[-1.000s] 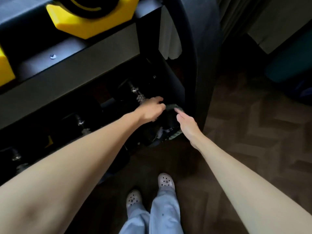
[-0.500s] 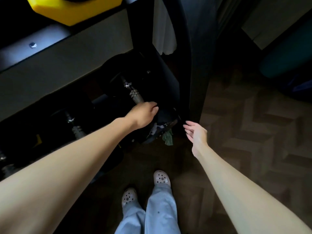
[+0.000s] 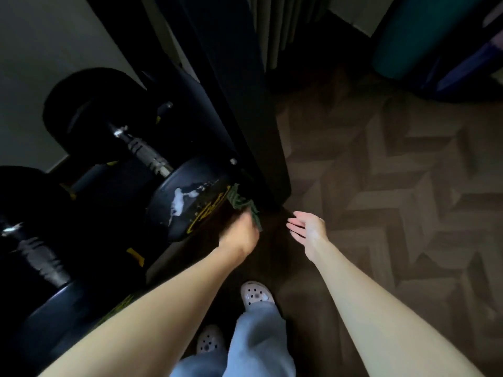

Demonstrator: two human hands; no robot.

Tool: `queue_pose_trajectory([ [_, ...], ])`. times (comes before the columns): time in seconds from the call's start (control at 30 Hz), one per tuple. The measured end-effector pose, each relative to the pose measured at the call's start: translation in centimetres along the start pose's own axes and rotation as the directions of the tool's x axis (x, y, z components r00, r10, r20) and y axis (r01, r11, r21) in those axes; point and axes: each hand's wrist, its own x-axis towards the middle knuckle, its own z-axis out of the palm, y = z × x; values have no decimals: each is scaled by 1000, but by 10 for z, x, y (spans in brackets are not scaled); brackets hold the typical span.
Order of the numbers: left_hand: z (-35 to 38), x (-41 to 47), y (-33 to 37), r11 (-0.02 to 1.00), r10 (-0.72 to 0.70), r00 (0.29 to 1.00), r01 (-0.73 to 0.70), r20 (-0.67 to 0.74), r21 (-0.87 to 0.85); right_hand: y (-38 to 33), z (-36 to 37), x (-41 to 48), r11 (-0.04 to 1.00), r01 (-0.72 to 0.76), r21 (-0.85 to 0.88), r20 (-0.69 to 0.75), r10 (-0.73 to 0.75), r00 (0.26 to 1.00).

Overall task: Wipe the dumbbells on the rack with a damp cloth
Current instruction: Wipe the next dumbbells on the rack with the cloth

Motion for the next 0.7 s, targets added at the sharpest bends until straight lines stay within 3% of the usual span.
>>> queue_pose_trajectory([
  [0.1, 51, 61, -26, 975, -189, 976, 199, 108, -96, 24, 0, 50, 1000, -14, -11, 46, 15, 999],
  [0.2, 99, 118, -53, 957, -232, 968, 245, 98, -156, 52, 10, 100, 998, -21, -62, 106, 28, 994],
  [0.3, 136, 161, -72, 904, -256, 960, 279, 112, -325, 79, 20, 147, 985, -10, -172, 144, 35, 989],
  [0.47, 180, 231, -104, 864, -234, 968, 248, 88, -437, 118, 32, 212, 946, 77, -316, 257, 7, 966],
  [0.6, 197, 267, -112, 614, -324, 923, 373, 209, -696, 131, 37, 257, 950, 82, -302, 254, -3, 967],
  [0.67, 208, 273, -114, 653, -349, 911, 405, 220, -640, 135, 36, 270, 948, 82, -307, 252, -2, 968],
  [0.7, 213, 278, -116, 719, -352, 917, 393, 187, -573, 134, 36, 274, 947, 83, -309, 252, -2, 968],
])
